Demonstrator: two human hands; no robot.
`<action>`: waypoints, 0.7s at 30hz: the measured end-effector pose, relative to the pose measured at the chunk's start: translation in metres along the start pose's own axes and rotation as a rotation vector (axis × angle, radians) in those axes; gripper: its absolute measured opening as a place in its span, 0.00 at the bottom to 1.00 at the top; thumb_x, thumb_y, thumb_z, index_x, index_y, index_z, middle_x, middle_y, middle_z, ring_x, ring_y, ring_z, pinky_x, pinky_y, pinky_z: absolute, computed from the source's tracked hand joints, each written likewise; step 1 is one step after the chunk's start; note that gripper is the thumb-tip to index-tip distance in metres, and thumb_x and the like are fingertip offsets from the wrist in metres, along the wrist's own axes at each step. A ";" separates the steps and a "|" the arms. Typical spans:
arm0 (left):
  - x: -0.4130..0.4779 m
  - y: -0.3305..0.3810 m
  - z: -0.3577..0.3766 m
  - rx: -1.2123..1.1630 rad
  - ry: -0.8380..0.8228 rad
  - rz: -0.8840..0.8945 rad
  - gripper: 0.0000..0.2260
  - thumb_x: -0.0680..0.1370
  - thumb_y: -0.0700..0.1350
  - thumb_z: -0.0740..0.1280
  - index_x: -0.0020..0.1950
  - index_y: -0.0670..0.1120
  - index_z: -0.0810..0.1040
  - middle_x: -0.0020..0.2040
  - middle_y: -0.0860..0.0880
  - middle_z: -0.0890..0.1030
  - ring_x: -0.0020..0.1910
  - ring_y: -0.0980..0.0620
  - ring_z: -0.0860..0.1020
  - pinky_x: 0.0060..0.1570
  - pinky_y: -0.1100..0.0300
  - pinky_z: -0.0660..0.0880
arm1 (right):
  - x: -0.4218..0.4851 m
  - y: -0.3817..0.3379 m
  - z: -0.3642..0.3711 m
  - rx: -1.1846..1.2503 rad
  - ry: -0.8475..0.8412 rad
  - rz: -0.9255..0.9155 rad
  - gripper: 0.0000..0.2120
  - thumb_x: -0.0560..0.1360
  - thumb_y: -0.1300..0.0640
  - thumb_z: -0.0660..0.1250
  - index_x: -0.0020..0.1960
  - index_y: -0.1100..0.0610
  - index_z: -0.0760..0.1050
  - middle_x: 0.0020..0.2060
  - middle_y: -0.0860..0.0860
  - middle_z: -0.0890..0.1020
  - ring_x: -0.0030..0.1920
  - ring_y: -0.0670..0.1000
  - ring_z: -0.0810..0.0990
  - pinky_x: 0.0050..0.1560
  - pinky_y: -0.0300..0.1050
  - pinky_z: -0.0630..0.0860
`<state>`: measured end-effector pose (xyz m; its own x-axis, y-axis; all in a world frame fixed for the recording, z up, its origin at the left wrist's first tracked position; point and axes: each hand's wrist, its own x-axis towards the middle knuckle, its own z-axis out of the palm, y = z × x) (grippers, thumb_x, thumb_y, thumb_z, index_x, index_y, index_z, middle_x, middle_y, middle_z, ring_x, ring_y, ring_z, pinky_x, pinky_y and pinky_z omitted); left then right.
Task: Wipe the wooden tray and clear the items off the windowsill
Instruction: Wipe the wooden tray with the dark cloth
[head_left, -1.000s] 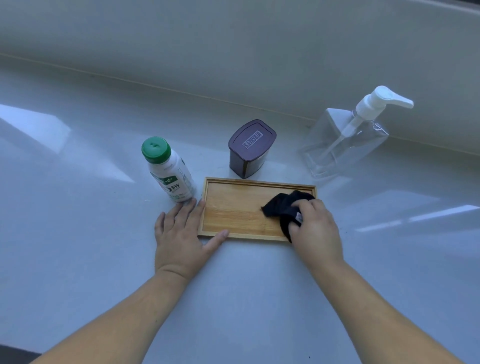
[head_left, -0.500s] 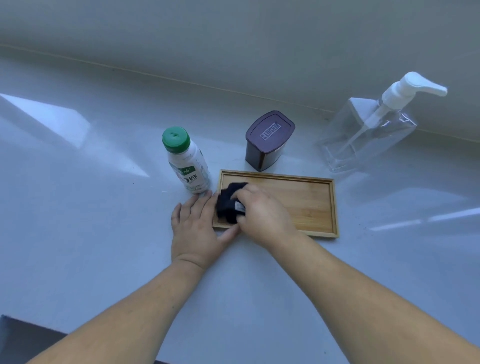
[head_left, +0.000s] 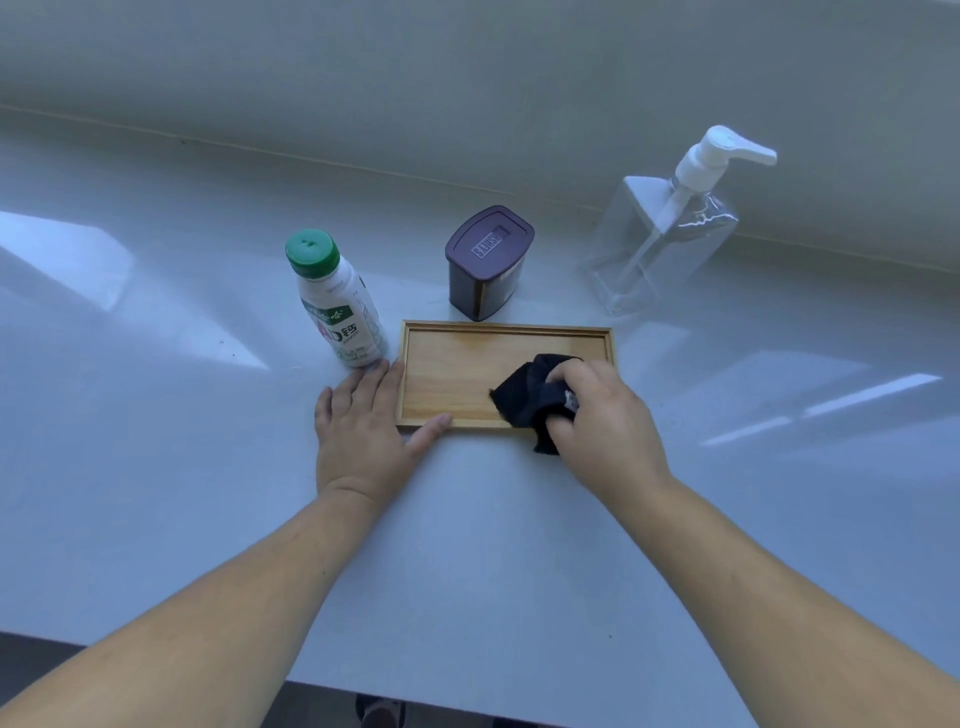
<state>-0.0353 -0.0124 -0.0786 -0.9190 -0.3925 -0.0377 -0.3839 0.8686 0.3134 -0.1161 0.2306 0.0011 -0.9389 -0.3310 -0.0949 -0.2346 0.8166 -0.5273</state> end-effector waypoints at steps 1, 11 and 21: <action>0.000 0.000 -0.002 -0.005 -0.016 0.006 0.43 0.75 0.77 0.52 0.81 0.50 0.66 0.80 0.49 0.69 0.79 0.45 0.62 0.80 0.43 0.50 | -0.017 -0.005 -0.004 0.013 0.015 -0.043 0.15 0.71 0.62 0.68 0.54 0.47 0.75 0.51 0.46 0.76 0.46 0.52 0.75 0.43 0.47 0.71; -0.044 0.001 -0.038 -0.054 -0.044 0.200 0.29 0.77 0.65 0.60 0.70 0.48 0.79 0.73 0.45 0.77 0.72 0.42 0.72 0.73 0.44 0.66 | -0.148 -0.026 0.005 0.086 -0.078 -0.124 0.18 0.66 0.57 0.66 0.55 0.43 0.73 0.49 0.40 0.74 0.45 0.45 0.74 0.42 0.31 0.66; -0.067 0.005 -0.034 -0.317 -0.127 0.021 0.20 0.79 0.54 0.70 0.69 0.49 0.78 0.72 0.49 0.77 0.71 0.46 0.71 0.69 0.52 0.67 | -0.125 -0.016 0.029 -0.073 -0.453 0.027 0.30 0.68 0.31 0.63 0.69 0.35 0.68 0.54 0.38 0.73 0.54 0.45 0.75 0.49 0.45 0.75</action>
<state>0.0278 0.0081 -0.0420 -0.9380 -0.3172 -0.1400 -0.3358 0.7307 0.5944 0.0121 0.2450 -0.0033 -0.7438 -0.4691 -0.4761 -0.2437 0.8536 -0.4604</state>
